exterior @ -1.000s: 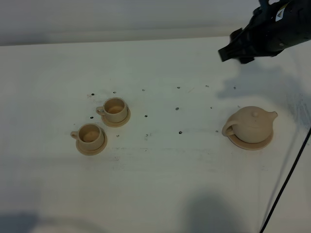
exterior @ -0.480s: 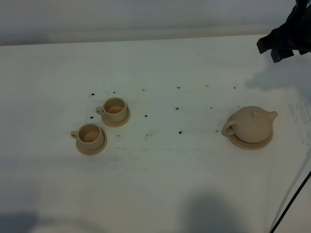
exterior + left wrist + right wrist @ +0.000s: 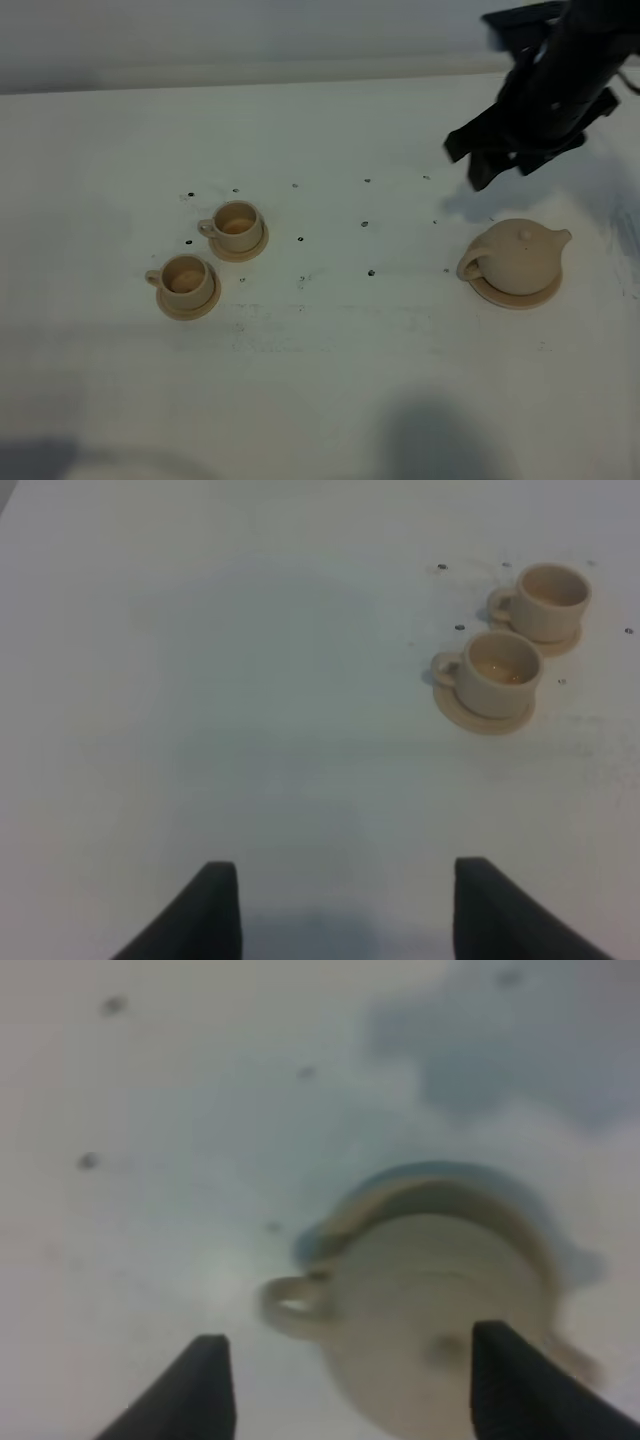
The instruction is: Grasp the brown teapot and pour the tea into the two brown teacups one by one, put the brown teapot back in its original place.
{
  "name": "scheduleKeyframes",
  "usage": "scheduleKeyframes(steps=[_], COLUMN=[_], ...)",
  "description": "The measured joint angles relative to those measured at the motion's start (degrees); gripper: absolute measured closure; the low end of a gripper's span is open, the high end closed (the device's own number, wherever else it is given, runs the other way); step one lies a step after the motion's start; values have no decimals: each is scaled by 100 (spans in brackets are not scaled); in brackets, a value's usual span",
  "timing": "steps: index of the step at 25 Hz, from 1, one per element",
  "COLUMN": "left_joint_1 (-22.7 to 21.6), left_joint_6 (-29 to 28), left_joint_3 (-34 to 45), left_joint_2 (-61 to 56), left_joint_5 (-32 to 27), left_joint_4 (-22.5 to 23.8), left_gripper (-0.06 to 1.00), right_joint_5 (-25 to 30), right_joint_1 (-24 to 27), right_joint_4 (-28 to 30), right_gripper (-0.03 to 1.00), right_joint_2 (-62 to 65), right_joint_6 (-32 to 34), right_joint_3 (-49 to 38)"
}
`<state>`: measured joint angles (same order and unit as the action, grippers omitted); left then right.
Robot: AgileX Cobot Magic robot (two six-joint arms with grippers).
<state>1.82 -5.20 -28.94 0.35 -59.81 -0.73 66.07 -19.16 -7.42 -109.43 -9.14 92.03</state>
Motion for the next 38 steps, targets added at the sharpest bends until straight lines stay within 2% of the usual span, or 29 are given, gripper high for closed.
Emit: scheduleKeyframes(steps=[4, 7, 15, 21, 38], left_joint_1=[0, 0, 0, 0, 0], left_joint_6=[0, 0, 0, 0, 0], left_joint_3=[0, 0, 0, 0, 0], left_joint_2=[0, 0, 0, 0, 0], left_joint_5=[0, 0, 0, 0, 0], left_joint_4=[0, 0, 0, 0, 0], left_gripper=[47, 47, 47, 47, 47], right_joint_5=[-1, -31, -286, -281, 68], right_joint_1=[-489, -674, -686, -686, -686], right_joint_4=[148, 277, 445, 391, 496], right_gripper=[43, 43, 43, 43, 43], right_joint_2=[-272, -488, -917, -1076, -1328], right_joint_6=[-82, -69, -38, -36, 218], right_joint_3=[1, 1, 1, 1, -71])
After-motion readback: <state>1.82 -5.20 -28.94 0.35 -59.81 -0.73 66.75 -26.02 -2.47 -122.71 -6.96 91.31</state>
